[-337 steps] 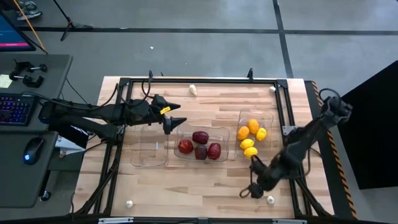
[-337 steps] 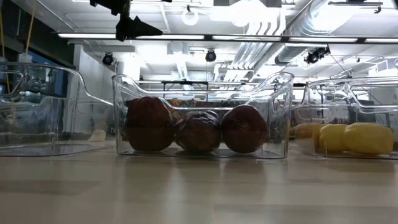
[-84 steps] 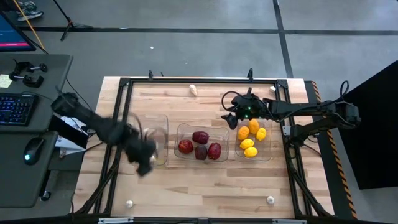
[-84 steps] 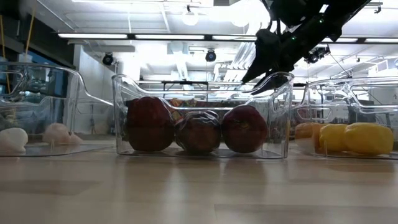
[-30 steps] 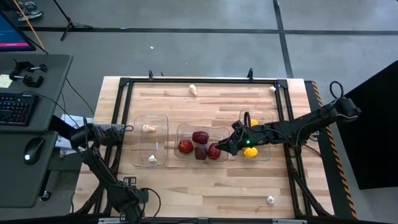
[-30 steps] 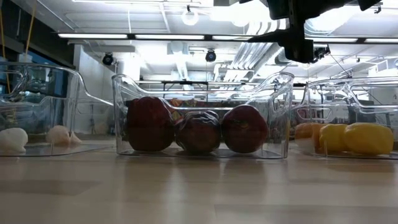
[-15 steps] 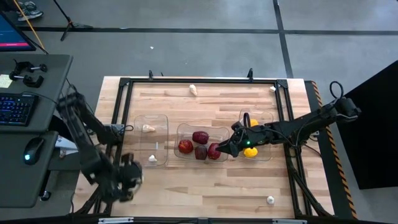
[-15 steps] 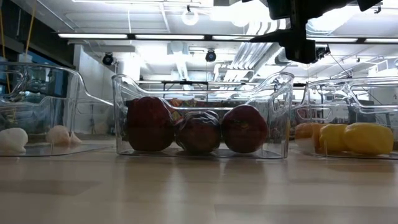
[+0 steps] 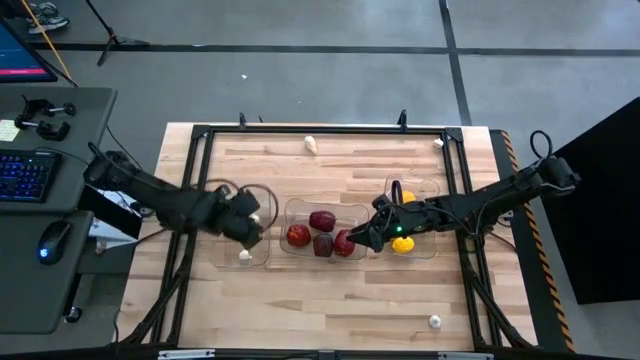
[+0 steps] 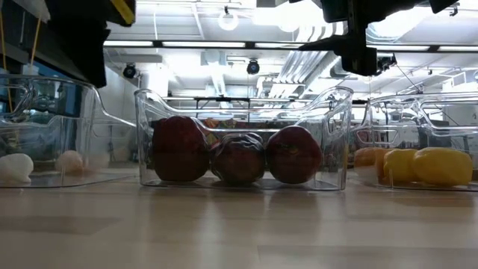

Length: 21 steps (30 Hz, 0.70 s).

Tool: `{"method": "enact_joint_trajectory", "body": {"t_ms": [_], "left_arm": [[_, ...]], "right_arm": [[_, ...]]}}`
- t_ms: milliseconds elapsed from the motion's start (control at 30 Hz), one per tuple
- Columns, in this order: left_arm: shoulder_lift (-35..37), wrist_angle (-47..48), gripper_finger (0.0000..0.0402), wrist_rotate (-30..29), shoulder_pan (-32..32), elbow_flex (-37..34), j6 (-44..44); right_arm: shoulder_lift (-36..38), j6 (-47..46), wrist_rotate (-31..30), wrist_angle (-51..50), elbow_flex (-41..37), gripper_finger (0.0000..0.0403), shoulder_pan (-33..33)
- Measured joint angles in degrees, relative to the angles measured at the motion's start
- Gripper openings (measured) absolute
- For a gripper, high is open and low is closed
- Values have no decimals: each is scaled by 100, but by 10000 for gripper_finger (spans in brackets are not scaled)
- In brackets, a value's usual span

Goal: Sort produce into baskets
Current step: Put the top left white garlic into the left transparent bin

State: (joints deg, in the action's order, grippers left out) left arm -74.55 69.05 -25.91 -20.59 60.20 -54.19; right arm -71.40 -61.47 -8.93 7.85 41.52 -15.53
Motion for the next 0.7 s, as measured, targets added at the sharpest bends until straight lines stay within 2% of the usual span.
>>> {"method": "enact_joint_trajectory", "body": {"t_ms": [167, 300, 400, 500, 600, 700], "left_arm": [[130, 83, 196, 712, 250, 4, 433], [369, 252, 217, 871, 98, 4, 128], [684, 147, 222, 542, -200, 4, -288], [1049, -55, 223, -95, -468, 4, -504], [1368, -306, 223, -575, -421, 7, -420], [1536, -608, 223, -762, 6, 9, -71]], "right_arm": [[0, 12, -3, 17, 0, 259, 0], [0, -66, -291, 383, 0, 259, 0], [0, -93, -648, 1007, 0, 259, 19], [-5, 99, -1060, 1302, 68, 259, 149], [-134, 221, -1177, 848, 440, 259, 515], [-494, 629, -713, 126, 1040, 259, 1062]]}}
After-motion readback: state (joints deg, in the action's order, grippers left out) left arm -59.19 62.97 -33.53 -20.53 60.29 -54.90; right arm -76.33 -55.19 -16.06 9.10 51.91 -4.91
